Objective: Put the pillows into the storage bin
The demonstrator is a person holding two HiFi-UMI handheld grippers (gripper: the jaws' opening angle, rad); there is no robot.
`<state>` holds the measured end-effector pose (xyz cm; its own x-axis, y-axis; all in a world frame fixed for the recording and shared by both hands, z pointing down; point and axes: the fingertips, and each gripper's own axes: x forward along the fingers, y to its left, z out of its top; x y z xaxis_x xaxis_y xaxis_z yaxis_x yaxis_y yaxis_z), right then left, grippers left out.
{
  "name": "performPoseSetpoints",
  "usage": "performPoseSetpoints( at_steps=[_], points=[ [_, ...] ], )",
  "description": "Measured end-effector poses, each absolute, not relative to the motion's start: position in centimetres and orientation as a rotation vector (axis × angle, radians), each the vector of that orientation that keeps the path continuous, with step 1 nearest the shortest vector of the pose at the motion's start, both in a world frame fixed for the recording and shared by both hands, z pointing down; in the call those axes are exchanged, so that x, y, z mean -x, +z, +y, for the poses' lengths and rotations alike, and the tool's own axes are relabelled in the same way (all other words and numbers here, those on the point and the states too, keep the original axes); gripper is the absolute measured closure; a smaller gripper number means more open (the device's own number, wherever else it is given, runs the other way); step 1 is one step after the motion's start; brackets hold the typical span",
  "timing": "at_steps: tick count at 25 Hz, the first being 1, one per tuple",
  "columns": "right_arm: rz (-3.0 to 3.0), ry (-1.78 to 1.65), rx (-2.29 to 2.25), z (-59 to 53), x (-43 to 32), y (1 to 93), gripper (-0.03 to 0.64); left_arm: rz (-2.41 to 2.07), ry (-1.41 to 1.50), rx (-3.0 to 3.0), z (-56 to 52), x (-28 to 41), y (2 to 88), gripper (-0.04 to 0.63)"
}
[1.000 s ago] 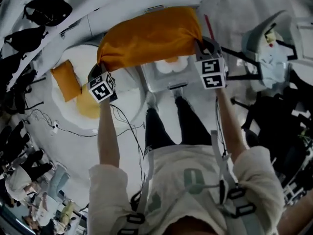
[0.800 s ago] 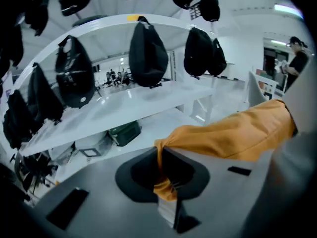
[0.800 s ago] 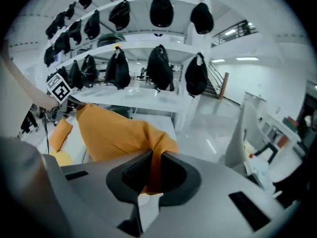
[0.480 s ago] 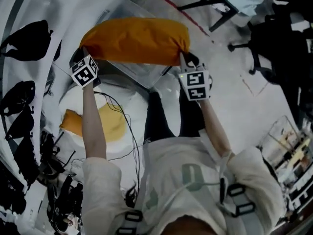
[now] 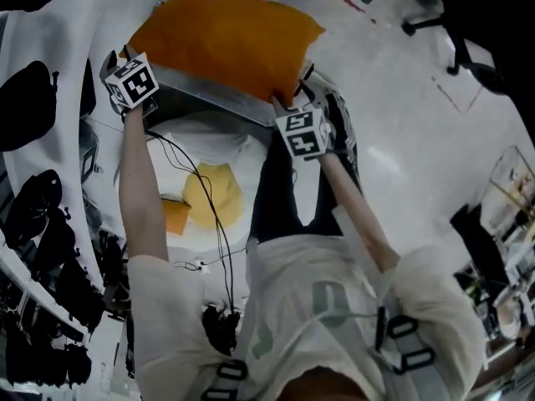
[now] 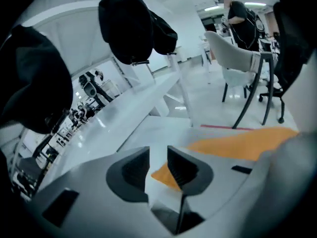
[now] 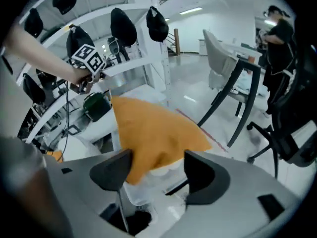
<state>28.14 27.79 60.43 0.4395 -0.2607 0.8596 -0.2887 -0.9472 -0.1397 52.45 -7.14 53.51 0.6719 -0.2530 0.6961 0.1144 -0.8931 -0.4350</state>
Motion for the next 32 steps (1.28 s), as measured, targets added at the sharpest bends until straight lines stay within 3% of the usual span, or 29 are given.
performPoseSetpoints(
  at_steps=[1,3,15,22,32],
  points=[
    [-0.522,1.599,-2.648,26.9,-27.5,61.0,0.307,0.126,-1.11,2.461,-7.0,-51.7,53.8,0.502],
    [-0.504,1.587,-2.689,26.9,-28.3,61.1,0.307,0.087,-1.106,2.496,-5.4,-50.7,54.5,0.477],
    [-0.462,1.425,-2.68,28.7,-33.9,58.1,0.307,0.038,-1.195,2.626,-3.3,-47.3,55.9,0.471],
    [-0.706,1.226,-2.652,26.1,-38.6,52.9,0.308,0.246,-1.148,2.772,-5.0,-46.0,50.7,0.471],
    [-1.443,0.816,-2.422,10.1,-38.4,39.2,0.31,0.809,-0.936,2.968,-13.7,-31.4,39.1,0.472]
  ],
)
